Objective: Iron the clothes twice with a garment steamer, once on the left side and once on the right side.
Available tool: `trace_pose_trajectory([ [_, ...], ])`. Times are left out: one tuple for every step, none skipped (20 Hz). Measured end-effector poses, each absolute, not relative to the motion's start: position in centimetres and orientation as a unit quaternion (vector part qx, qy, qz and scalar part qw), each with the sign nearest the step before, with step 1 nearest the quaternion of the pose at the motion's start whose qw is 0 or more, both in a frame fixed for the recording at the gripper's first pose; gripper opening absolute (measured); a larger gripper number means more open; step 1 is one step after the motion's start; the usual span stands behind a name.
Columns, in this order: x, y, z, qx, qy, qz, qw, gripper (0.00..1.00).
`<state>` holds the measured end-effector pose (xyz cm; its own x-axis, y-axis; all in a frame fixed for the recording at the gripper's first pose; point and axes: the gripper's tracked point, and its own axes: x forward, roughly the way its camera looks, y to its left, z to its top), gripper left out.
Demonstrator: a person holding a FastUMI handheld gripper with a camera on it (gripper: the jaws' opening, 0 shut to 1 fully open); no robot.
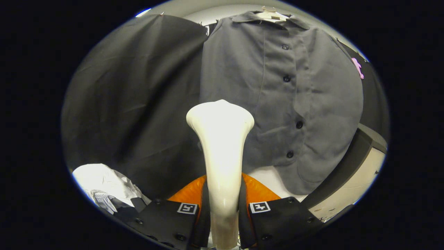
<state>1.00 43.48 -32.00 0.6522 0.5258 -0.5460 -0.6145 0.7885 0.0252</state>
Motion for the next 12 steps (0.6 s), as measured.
trace_pose_trajectory([
  [1.6,43.2,-30.1,-0.075,0.259,0.315,0.910,0.41],
  [2.2,43.0,-28.3,-0.069,0.246,0.316,0.914,0.41],
  [2.6,42.7,-26.5,-0.062,0.234,0.316,0.918,0.41],
  [3.2,42.3,-25.0,-0.055,0.223,0.315,0.921,0.41],
  [3.7,41.7,-23.4,-0.048,0.211,0.314,0.924,0.41],
  [4.0,41.2,-21.7,-0.040,0.199,0.312,0.928,0.41],
  [4.1,41.1,-20.2,-0.034,0.186,0.312,0.931,0.41],
  [4.3,40.5,-18.5,-0.029,0.173,0.312,0.934,0.41],
  [4.7,40.3,-17.2,-0.025,0.162,0.311,0.936,0.40],
  [5.0,39.5,-16.0,-0.022,0.153,0.311,0.938,0.40],
  [5.0,38.6,-14.6,-0.020,0.145,0.310,0.939,0.40],
  [5.1,37.7,-13.6,-0.018,0.138,0.306,0.942,0.40],
])
